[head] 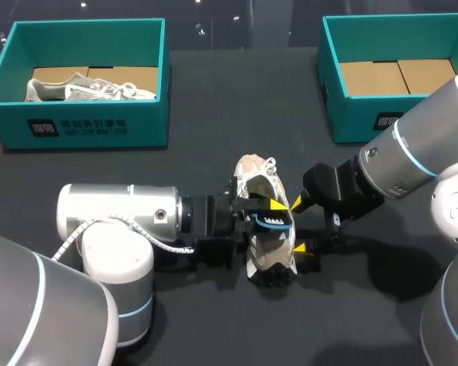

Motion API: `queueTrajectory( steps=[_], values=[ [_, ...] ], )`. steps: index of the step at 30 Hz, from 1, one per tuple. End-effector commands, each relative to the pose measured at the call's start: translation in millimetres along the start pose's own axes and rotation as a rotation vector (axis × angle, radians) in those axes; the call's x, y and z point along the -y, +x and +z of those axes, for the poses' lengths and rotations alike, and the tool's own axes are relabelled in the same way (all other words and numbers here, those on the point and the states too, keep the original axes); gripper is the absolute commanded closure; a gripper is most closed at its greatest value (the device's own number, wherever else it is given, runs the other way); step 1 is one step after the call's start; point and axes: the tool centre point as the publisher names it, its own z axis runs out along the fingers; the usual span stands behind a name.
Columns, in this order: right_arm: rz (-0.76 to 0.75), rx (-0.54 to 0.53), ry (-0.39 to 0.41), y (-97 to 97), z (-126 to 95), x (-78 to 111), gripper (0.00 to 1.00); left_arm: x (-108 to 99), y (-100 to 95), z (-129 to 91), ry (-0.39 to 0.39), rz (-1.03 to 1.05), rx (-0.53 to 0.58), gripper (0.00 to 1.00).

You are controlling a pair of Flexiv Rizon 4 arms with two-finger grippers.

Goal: Take the shoe out of the shoebox, open the shoe tongue, remove and reinsert the insole, then place the shoe into the shoebox

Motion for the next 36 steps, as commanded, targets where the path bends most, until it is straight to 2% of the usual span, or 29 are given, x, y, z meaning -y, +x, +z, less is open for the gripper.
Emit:
queueTrajectory(
  steps=[1, 8, 12, 15, 17, 18, 19, 20, 28, 36],
  values=[
    [0.000, 0.003, 0.002, 0.8, 1, -0.4, 0.00, 13, -0.3, -9, -0.005, 0.005, 0.005, 0.74],
    [0.000, 0.003, 0.002, 0.8, 1, -0.4, 0.00, 34, -1.2, -15, -0.005, 0.015, 0.011, 0.76],
    [0.000, 0.003, 0.002, 0.8, 1, -0.4, 0.00, 39, -0.4, -18, -0.019, 0.013, -0.001, 0.68],
    [0.000, 0.003, 0.002, 0.8, 1, -0.4, 0.00, 41, 0.1, -21, -0.028, 0.014, -0.001, 0.66],
    [0.000, 0.003, 0.002, 0.8, 1, -0.4, 0.00, 40, 0.5, -22, -0.031, 0.013, -0.002, 0.69],
    [0.000, 0.003, 0.002, 0.8, 1, -0.4, 0.00, 39, 0.6, -21, -0.033, 0.012, -0.002, 0.75],
    [0.000, 0.003, 0.002, 0.8, 1, -0.4, 0.00, 37, 0.7, -20, -0.035, 0.010, -0.002, 0.93],
    [0.000, 0.003, 0.002, 0.8, 1, -0.4, 0.00, 35, 1.0, -19, -0.036, 0.009, -0.002, 1.00],
    [0.000, 0.003, 0.002, 0.8, 1, -0.4, 0.00, 12, 5.3, -5, -0.058, 0.032, -0.009, 1.00],
    [0.000, 0.003, 0.002, 0.8, 1, -0.4, 0.00, -8, 1.6, 0, -0.118, 0.043, 0.005, 1.00]
  ],
)
